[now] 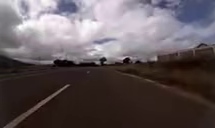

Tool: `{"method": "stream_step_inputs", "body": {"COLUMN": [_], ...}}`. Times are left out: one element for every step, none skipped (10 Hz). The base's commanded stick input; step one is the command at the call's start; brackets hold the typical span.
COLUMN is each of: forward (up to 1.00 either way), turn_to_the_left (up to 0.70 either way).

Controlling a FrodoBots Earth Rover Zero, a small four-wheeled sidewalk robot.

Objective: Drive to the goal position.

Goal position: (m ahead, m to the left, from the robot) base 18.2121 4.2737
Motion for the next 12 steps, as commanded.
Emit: {"method": "stream_step_inputs", "body": {"forward": [0.7, 0.7, 0.7, 0.7, 0.7, 0.7, 0.7, 0.7, 0.7, 0.7, 0.7, 0.7], "turn_to_the_left": [0.0, 0.0, 0.0, 0.0, 0.0, 0.0, 0.0, 0.0, 0.16, 0.29, 0.35, 0.35]}}
